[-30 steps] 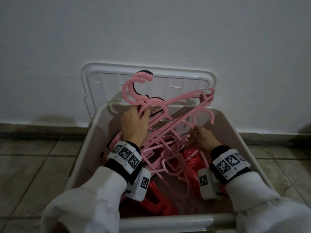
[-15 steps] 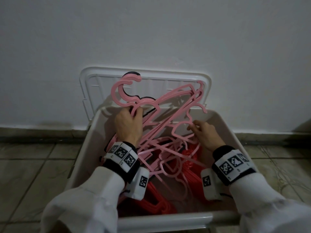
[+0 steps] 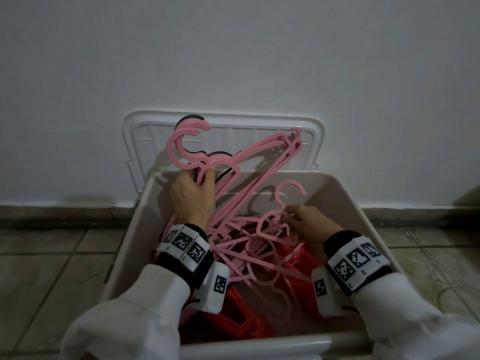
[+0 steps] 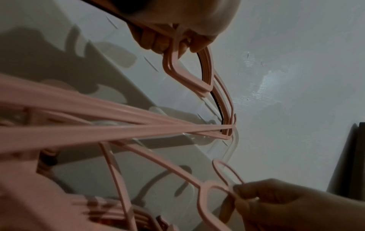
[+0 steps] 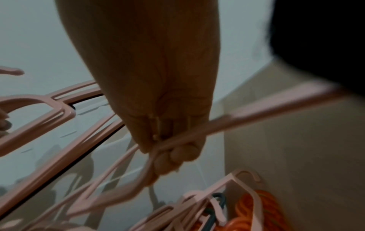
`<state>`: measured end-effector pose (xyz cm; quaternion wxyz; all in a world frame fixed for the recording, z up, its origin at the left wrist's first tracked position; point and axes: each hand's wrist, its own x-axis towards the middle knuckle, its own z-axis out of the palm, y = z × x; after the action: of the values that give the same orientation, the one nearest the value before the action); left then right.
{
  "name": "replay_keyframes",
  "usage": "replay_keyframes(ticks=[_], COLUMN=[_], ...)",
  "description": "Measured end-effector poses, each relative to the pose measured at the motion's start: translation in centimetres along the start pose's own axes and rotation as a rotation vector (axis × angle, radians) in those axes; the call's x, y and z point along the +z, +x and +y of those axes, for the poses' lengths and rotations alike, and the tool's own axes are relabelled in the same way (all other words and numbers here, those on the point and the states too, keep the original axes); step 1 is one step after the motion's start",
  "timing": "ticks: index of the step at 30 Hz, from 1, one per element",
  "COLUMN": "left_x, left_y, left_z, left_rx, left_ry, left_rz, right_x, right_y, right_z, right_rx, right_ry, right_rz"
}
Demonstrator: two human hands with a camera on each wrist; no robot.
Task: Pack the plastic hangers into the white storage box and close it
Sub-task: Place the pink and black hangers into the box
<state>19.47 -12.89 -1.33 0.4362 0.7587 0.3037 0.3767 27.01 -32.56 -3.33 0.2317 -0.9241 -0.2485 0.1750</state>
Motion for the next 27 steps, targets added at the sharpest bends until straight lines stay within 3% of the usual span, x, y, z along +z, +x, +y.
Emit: replay_keyframes(ticks=[3, 5, 9, 16, 20, 24, 27], left_x=[-0.1, -0.2, -0.4, -0.7, -0.9, -1.1, -1.3], left_y=[0.0, 0.0, 0.0, 0.1, 0.0, -0.1, -0.1], left_z=[0.1, 0.2, 0.4, 0.6, 0.9, 1.2, 1.3], left_rx=[0.001, -0.006, -0.017, -0.018, -0.009, -0.016, -0.002], left_ry=[0.005, -0.002, 0.001, -0.010, -0.037, -0.054, -0.044], left_rz=[0.018, 0.017, 0.020, 0.061, 0.082, 0.087, 0.069], right_x=[0.4, 0.7, 0.1, -0.1, -0.6, -2.0, -3.3], right_y=[0.1, 0.0, -0.3, -1.0, -1.3, -2.0, -2.1], right_z=[0.6, 0.9, 0.7, -0.3, -1.6, -2.6, -2.3], right_rx=[0.138, 0.152, 0.098, -0.086, -0.126, -0.116, -0.141], right_ry=[-0.072, -0.038, 0.111, 0.059, -0.095, -0.498, -0.529], right_rz=[-0.089, -0.098, 0.005, 0.073, 0.200, 0.341, 0.446])
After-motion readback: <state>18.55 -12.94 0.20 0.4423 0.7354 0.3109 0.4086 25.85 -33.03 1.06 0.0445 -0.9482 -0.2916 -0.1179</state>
